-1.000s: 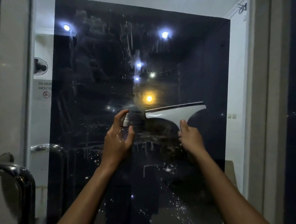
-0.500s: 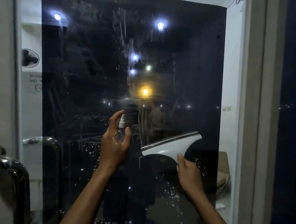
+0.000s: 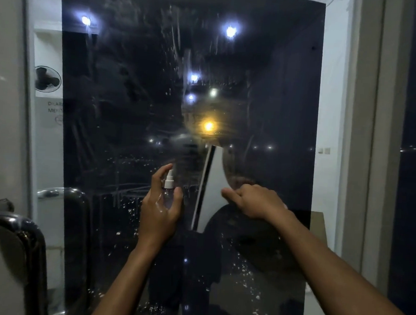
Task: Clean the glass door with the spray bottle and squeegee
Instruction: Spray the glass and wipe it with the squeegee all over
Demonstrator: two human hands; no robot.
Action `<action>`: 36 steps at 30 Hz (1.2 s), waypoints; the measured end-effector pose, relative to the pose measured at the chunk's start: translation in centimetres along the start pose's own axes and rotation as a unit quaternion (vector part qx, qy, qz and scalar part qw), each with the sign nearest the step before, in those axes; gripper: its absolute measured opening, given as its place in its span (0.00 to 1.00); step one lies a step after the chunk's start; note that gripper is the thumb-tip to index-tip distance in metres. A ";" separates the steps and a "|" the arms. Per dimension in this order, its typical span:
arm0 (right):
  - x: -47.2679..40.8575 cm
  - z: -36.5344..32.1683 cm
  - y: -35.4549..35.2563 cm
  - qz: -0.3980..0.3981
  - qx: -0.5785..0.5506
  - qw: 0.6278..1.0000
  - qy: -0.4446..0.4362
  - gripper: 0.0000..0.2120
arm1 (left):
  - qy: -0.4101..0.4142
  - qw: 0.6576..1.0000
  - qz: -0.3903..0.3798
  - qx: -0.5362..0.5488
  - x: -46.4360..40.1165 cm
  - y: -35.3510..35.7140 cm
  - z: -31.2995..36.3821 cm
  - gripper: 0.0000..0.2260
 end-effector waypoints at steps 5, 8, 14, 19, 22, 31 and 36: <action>1.3 8.3 0.5 -0.025 -0.013 0.995 0.098 0.35 | -0.004 1.000 -0.003 0.001 0.6 0.6 -0.3 0.24; 2.5 12.1 0.4 -0.009 -0.028 0.990 0.139 0.36 | -0.003 1.000 -0.015 0.006 1.0 0.7 -0.1 0.25; 3.9 11.7 -0.7 0.087 -0.031 0.990 0.104 0.32 | -0.006 1.000 -0.023 0.011 1.4 1.8 0.5 0.25; 2.6 5.5 -2.2 0.113 -0.335 0.933 0.066 0.31 | -0.007 1.000 -0.014 0.017 1.4 2.2 1.3 0.24; 0.3 1.4 -2.9 0.120 -0.475 0.867 0.092 0.26 | -0.007 1.000 -0.005 0.005 1.0 1.8 1.2 0.24; 3.2 -0.4 6.4 0.135 -0.447 0.862 0.197 0.25 | -0.016 1.000 -0.004 0.003 1.3 1.2 0.8 0.24; 8.0 1.2 14.2 0.082 -0.468 0.848 0.234 0.25 | -0.019 1.000 -0.014 0.006 2.4 1.4 1.1 0.25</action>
Point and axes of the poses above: each hand's wrist, its own x-axis away from the middle knuckle, its own y-axis out of the palm, z = x × y, the point moved 2 cm from there along -x, towards the middle knuckle, and after that the axes turned 8 degrees about y, right-handed, at the moved point
